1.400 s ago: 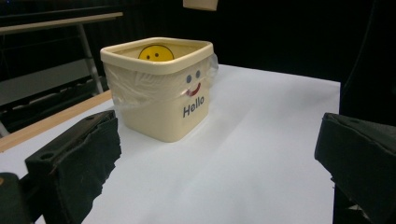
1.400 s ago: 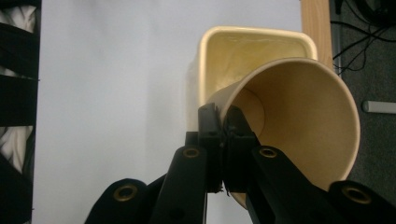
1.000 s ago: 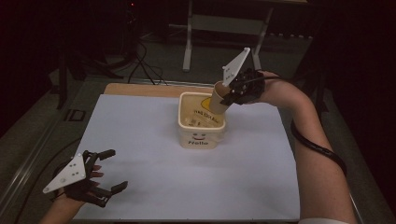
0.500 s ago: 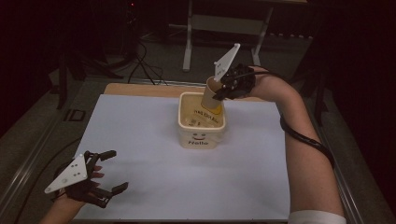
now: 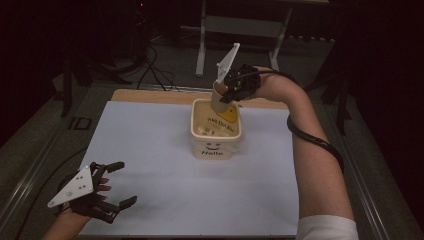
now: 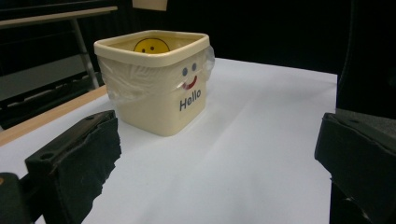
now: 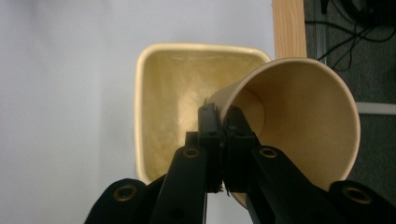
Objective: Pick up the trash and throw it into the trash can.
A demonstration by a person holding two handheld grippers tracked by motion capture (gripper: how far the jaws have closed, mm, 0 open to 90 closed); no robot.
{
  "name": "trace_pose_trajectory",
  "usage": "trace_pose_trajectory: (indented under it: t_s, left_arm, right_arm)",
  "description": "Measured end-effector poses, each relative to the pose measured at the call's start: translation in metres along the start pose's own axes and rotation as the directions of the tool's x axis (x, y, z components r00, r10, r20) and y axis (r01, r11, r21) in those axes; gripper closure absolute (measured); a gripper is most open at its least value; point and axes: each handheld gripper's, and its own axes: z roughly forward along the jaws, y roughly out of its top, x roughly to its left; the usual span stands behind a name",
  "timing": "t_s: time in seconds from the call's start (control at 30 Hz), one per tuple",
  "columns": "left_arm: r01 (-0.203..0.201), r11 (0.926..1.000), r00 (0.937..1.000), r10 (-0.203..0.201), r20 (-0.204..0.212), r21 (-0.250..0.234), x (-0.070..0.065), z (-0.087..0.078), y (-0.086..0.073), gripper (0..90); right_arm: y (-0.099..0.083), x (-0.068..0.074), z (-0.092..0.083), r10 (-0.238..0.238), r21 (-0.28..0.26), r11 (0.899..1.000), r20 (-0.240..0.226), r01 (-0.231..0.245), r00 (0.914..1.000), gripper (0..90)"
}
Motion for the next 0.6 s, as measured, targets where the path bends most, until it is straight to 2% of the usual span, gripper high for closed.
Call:
trace_pose_trajectory:
  t_s: [0.13, 0.3, 0.4, 0.43, 0.5, 0.53, 0.6]
  left_arm:
    - [-0.001, 1.0, 1.0, 0.001, 0.003, 0.0, 0.0, 0.0, 0.0, 1.2]
    - [0.001, 1.0, 1.0, -0.001, 0.005, 0.002, 0.001, 0.0, -0.001, 1.2]
    - [0.001, 1.0, 1.0, -0.001, 0.006, 0.002, 0.001, 0.0, -0.001, 1.2]
    - [0.002, 1.0, 1.0, -0.002, 0.006, 0.002, 0.001, 0.0, -0.001, 1.2]
    - [0.001, 1.0, 1.0, -0.002, 0.006, 0.004, 0.001, 0.0, -0.001, 1.2]
    - [0.002, 1.0, 1.0, -0.002, 0.007, 0.004, 0.001, 0.0, -0.001, 1.2]
    - [0.002, 1.0, 1.0, -0.002, 0.006, 0.004, 0.001, 0.0, -0.001, 1.2]
  right_arm:
    - [0.003, -0.003, 0.004, 0.003, -0.005, 1.0, -0.005, -0.003, 1.0, 87.8]
    - [0.008, -0.007, 0.009, 0.009, 0.035, 0.999, -0.007, -0.008, 0.9999, 87.8]
    - [0.011, -0.01, 0.011, 0.021, 0.036, 0.999, 0.004, -0.021, 0.9998, 86.5]
    - [0.011, -0.011, 0.012, 0.02, 0.029, 0.999, 0.025, -0.021, 0.9995, 83.9]
    - [0.013, -0.012, 0.011, 0.041, 0.02, 0.999, 0.024, -0.041, 0.9989, 77.5]
    - [0.014, -0.013, 0.011, 0.036, 0.014, 0.999, 0.036, -0.036, 0.9987, 76.1]
    - [0.014, -0.012, 0.01, 0.038, 0.013, 0.999, 0.031, -0.038, 0.9988, 74.8]
